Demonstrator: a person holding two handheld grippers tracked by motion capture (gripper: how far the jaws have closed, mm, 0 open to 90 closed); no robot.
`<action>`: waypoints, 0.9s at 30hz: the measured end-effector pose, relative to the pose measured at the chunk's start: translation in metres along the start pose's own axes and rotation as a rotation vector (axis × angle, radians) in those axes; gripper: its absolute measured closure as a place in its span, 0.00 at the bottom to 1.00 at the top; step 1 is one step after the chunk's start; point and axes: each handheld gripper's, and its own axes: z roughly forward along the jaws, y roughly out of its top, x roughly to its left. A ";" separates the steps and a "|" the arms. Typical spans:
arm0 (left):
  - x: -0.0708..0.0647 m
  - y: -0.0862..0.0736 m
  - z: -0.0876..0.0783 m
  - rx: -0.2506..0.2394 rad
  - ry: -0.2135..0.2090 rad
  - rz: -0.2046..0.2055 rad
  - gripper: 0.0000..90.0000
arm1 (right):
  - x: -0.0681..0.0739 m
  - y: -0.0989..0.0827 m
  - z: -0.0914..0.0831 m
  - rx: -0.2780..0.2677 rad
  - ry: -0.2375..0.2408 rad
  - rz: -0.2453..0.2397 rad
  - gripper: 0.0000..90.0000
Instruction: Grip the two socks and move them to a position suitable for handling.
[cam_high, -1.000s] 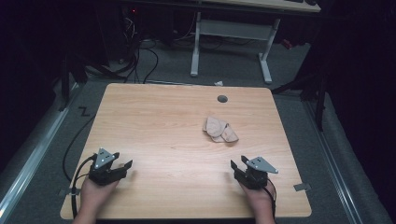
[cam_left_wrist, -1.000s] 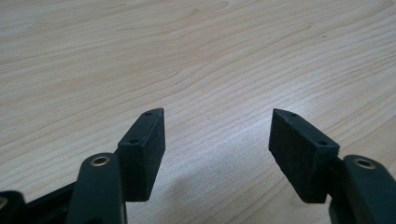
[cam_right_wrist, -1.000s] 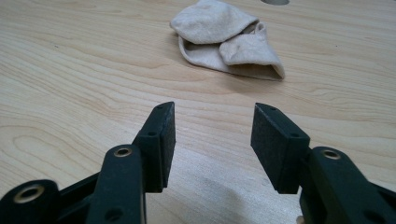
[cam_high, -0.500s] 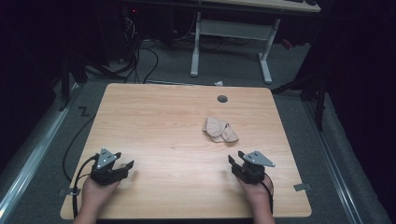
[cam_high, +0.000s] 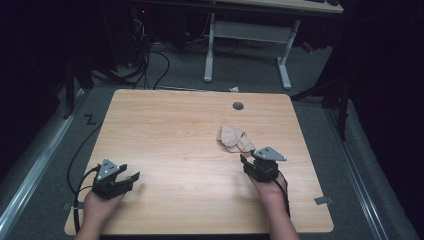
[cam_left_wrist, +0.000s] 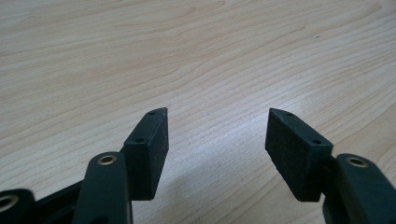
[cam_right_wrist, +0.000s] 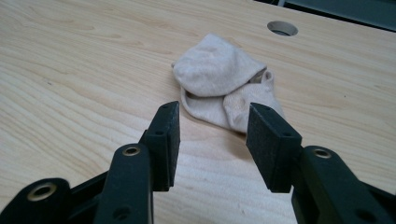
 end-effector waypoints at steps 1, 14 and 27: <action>0.000 0.000 0.000 0.000 0.000 0.000 0.45 | 0.000 0.000 0.000 0.000 0.000 0.000 0.61; 0.003 0.000 0.001 0.003 -0.001 -0.001 0.46 | -0.011 0.022 0.028 0.054 -0.031 -0.007 0.57; 0.003 0.000 0.000 0.006 -0.011 0.002 0.46 | -0.033 0.029 0.065 0.136 -0.042 0.053 0.54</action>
